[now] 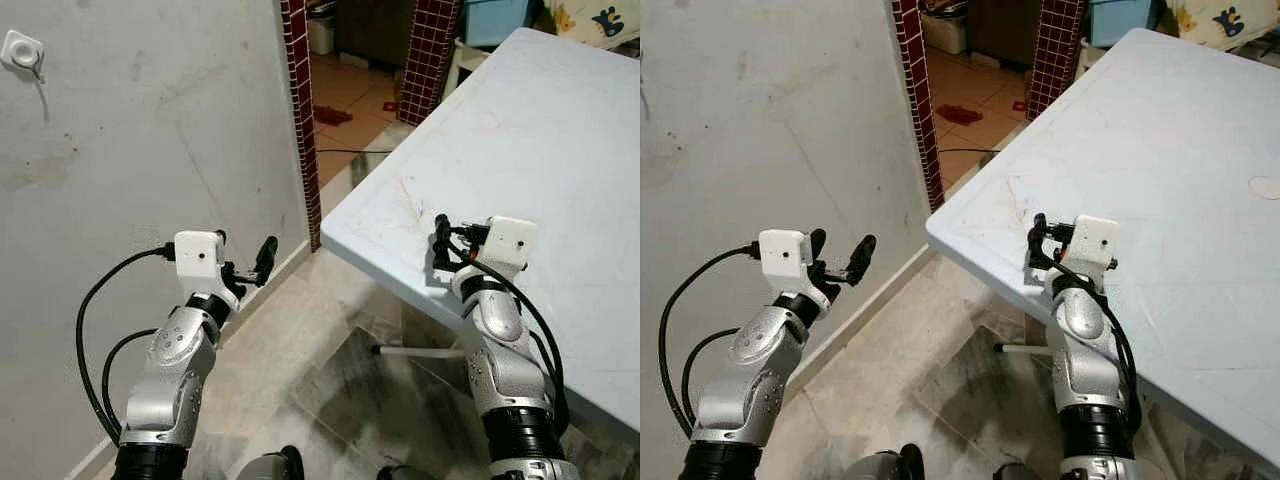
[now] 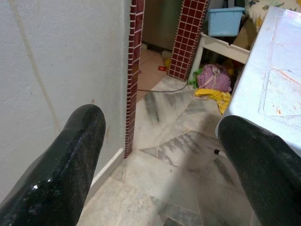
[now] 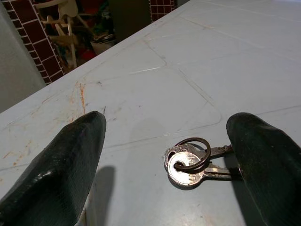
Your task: Hang keys on a hook
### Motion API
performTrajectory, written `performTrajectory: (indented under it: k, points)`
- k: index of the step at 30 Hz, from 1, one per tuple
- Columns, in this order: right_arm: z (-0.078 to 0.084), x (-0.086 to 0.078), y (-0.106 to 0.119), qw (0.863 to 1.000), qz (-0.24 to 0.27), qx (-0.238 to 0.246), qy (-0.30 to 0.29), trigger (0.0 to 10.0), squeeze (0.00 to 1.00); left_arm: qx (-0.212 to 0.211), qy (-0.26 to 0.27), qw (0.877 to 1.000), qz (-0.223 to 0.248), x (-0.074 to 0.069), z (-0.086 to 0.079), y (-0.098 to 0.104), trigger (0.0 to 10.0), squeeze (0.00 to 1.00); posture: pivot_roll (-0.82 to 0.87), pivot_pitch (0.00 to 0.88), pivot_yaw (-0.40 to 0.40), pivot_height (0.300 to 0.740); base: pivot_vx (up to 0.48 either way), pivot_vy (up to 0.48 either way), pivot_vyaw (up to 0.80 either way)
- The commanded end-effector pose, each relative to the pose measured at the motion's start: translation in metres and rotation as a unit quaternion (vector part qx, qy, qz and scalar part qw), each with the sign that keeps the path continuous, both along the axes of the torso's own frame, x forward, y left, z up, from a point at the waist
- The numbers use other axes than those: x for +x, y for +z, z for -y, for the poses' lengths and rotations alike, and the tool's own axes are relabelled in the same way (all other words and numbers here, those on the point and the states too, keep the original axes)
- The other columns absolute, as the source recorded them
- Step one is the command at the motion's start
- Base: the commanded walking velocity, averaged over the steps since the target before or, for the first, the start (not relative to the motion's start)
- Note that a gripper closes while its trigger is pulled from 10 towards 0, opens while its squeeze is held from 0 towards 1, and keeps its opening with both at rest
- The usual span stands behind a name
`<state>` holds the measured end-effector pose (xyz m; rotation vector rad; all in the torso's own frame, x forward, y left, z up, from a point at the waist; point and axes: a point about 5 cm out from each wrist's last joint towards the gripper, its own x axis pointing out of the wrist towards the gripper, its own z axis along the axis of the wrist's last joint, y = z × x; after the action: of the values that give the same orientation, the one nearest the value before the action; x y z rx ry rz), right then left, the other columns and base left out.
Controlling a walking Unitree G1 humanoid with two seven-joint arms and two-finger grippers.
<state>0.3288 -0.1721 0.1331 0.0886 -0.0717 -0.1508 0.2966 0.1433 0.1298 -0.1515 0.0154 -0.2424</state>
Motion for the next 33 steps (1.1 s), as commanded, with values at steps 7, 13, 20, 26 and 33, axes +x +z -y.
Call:
performTrajectory:
  k: [7,13,20,26,33]
  points:
    - [-0.005,0.005,-0.004,1.000,-0.004,0.010,0.006,0.0,0.00,0.006,0.007,1.000,0.001,-0.002,-0.005,0.001,10.0,0.00,-0.01,0.176,0.101,0.740,0.000,0.000,0.00]
    - [-0.004,0.007,-0.005,1.000,-0.004,0.012,0.004,0.0,0.00,0.007,0.006,1.000,-0.001,-0.003,-0.005,0.000,10.0,0.00,0.00,0.178,0.100,0.740,0.000,0.000,0.00]
    - [0.001,0.010,-0.004,1.000,0.000,0.010,-0.003,0.0,0.00,0.008,0.008,1.000,0.000,-0.003,-0.006,0.000,10.0,0.00,0.00,0.176,0.101,0.740,0.000,0.000,0.00]
    - [0.003,0.013,-0.004,1.000,0.001,0.012,-0.008,0.7,0.00,0.009,0.008,1.000,0.000,-0.003,-0.006,0.001,10.0,0.00,0.00,0.178,0.103,0.740,0.000,0.000,0.00]
    - [0.002,0.014,-0.007,1.000,-0.002,0.019,-0.011,0.0,0.00,0.009,0.008,1.000,0.000,-0.003,-0.006,0.001,10.0,0.00,0.00,0.178,0.101,0.740,0.000,0.000,0.00]
